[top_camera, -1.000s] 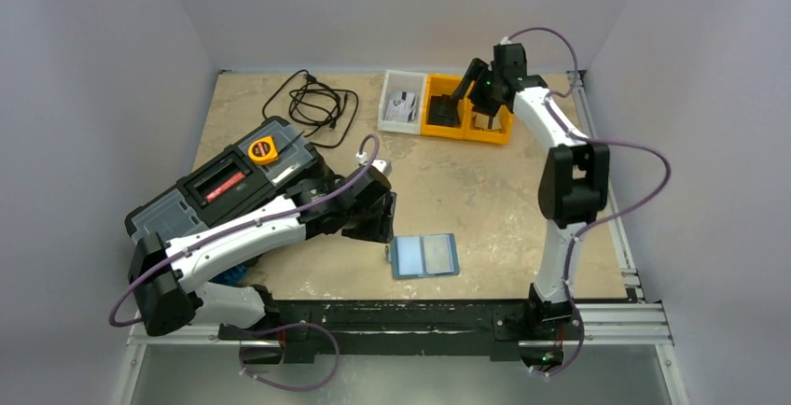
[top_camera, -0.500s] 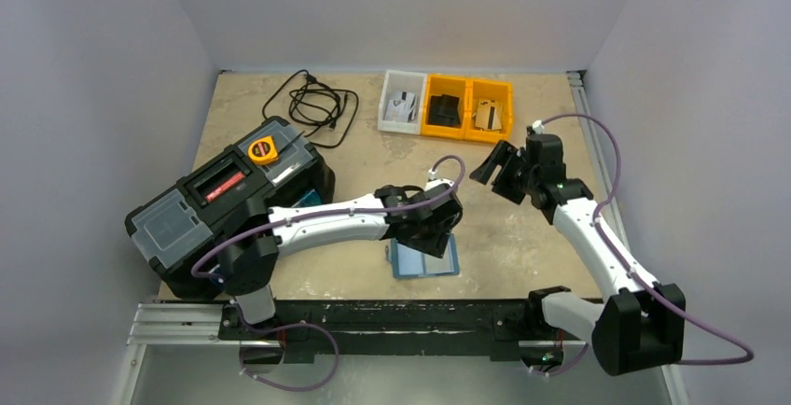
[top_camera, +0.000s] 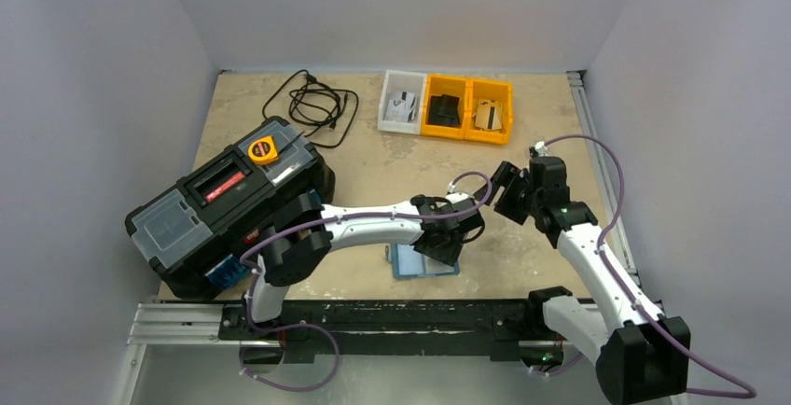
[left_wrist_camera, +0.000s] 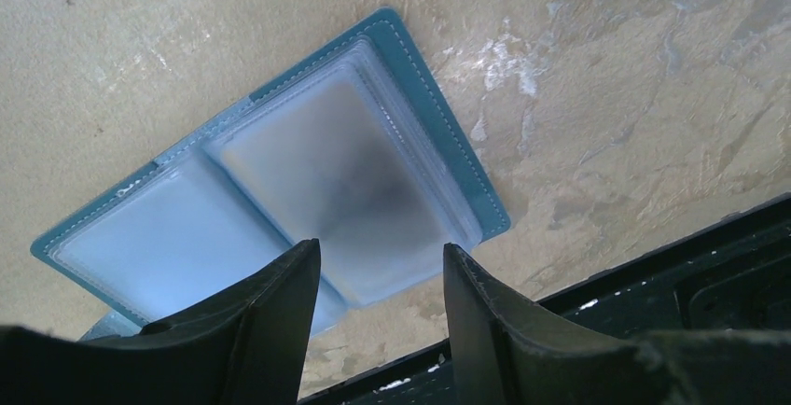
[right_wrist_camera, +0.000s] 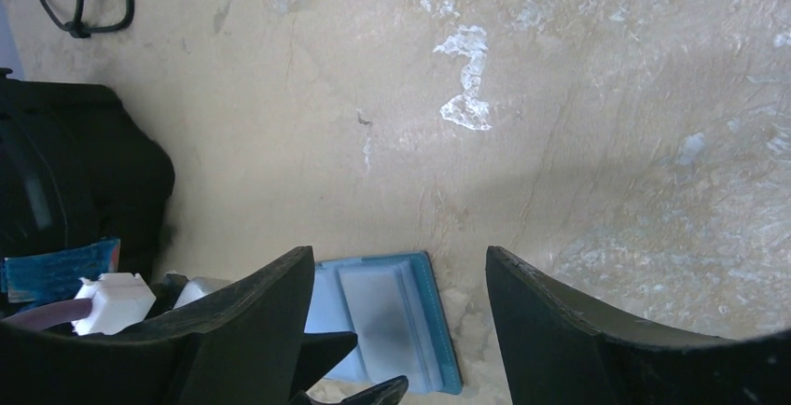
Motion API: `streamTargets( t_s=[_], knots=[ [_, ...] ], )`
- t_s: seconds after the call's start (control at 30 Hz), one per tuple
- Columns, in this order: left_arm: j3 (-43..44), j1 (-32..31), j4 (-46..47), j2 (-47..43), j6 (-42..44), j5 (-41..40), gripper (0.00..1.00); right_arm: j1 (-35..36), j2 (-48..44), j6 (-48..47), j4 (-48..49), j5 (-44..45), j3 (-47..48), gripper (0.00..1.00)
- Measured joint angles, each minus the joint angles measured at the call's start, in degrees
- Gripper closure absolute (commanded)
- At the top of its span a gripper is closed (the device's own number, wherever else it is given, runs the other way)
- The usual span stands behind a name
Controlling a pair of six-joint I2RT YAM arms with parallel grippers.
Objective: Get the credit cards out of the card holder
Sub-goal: Remove the credit card from the card holder.
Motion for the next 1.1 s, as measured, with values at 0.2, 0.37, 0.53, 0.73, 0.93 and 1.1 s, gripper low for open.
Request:
streamTargets(
  t_s=[0.2, 0.37, 0.53, 0.73, 0.93, 1.1],
  knots=[
    [3.69, -0.79, -2.43, 2.89, 0.02, -1.9, 0.51, 0.0, -0.81, -0.02, -0.83, 0.26, -1.44, 0.32],
    [6.23, -0.87, -5.66, 5.7, -0.04, -3.43, 0.55, 0.02, -1.22, -0.02, -1.68, 1.31, -1.51, 0.32],
    [6.16, -0.9, -5.81, 5.79, -0.28, -3.67, 0.79, 0.02, -2.47, 0.02, -1.68, 1.44, -2.1, 0.32],
    [4.0, -0.57, -4.55, 4.48, -0.57, -3.93, 1.0, 0.02, -3.23, 0.0, -1.6, 1.2, -5.25, 0.35],
    [-4.35, 1.55, 0.02, -1.31, -0.59, -2.08, 1.0, 0.37, -3.23, 0.0, -1.18, -1.77, -8.13, 0.44],
    [-12.07, 4.31, 4.7, -8.44, -1.03, 1.05, 1.0, 3.87, -3.02, 0.31, 0.33, -3.23, -8.57, 0.54]
  ],
)
